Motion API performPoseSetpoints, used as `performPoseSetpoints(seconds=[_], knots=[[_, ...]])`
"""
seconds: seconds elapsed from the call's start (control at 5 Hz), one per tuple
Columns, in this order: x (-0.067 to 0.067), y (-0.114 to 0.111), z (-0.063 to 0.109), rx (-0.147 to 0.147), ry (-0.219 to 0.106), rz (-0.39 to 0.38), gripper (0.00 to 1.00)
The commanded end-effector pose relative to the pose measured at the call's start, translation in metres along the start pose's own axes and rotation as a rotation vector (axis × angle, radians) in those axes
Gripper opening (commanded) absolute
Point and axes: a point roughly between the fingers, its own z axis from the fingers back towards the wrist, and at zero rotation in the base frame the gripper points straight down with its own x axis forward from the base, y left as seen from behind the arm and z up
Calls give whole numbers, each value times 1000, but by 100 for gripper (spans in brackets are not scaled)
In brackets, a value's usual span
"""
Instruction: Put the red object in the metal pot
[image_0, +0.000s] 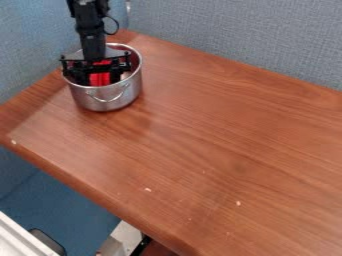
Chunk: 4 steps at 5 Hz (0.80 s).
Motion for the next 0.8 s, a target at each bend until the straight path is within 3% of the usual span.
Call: performPoseSetpoints(seconds=[0.0, 0.4, 0.6], knots=[[-5, -1, 22, -3, -61, 69, 0], [-15, -12, 32, 6, -67, 123, 0], [-9, -16, 33, 10, -69, 172, 0]])
